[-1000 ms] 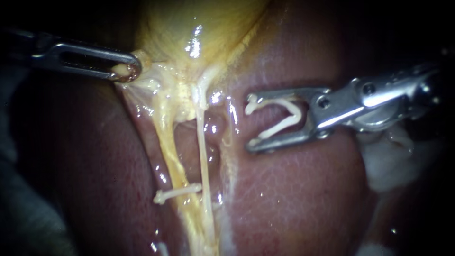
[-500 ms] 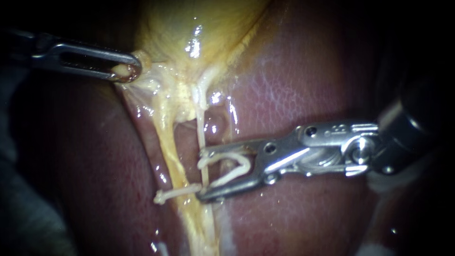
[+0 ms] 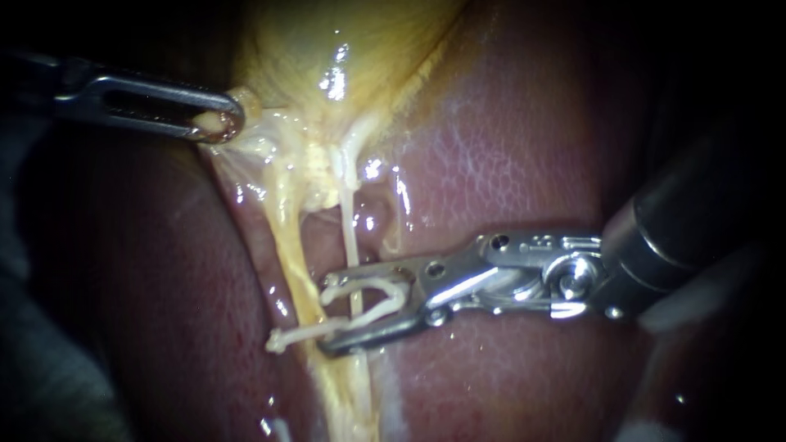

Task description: Clipping second clip left tube

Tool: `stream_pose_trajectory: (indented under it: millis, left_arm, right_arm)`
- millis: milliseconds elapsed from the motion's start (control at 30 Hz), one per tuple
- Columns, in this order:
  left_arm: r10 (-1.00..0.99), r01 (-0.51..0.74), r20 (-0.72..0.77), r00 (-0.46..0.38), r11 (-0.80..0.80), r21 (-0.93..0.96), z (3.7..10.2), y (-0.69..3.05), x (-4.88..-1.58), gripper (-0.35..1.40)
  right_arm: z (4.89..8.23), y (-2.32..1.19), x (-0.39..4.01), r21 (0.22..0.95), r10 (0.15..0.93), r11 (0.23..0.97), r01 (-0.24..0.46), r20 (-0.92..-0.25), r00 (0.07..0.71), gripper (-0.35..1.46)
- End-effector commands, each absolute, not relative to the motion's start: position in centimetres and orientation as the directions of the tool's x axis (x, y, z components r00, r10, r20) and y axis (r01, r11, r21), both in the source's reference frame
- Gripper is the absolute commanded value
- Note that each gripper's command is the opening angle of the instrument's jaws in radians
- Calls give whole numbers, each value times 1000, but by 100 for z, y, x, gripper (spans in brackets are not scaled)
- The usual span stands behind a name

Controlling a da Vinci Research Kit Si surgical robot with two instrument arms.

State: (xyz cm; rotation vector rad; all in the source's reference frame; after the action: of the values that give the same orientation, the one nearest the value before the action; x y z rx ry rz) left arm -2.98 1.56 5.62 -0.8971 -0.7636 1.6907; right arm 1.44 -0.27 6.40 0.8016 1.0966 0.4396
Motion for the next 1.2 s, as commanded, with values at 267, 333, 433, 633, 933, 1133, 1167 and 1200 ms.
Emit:
stream_pose_trajectory:
  millis: [267,333,433,633,933,1133,1167,1200]
  left_arm:
    - [961,-487,-198,-191,-268,-831,561,155,-298,-35]
    - [961,-487,-198,-191,-268,-831,561,155,-298,-35]
    - [961,-487,-198,-191,-268,-831,560,155,-298,-35]
    - [961,-487,-198,-191,-268,-831,560,155,-298,-35]
    - [961,-488,-198,-191,-268,-831,561,155,-299,-35]
    - [961,-488,-198,-191,-268,-831,561,155,-299,-35]
    - [961,-488,-198,-191,-268,-831,561,155,-299,-35]
    - [961,-488,-198,-191,-268,-831,561,155,-299,-35]
  right_arm:
    - [657,-25,150,755,672,653,61,-615,413,48]
    - [659,-25,153,754,671,654,59,-615,413,48]
    - [661,-25,159,753,671,656,56,-615,413,49]
    - [663,-27,170,753,677,656,58,-620,397,49]
    - [651,-35,188,772,710,630,82,-616,342,49]
    - [635,-42,197,776,715,619,125,-622,321,48]
    - [632,-42,198,776,716,616,134,-623,315,48]
    - [629,-42,198,776,716,614,143,-624,311,48]
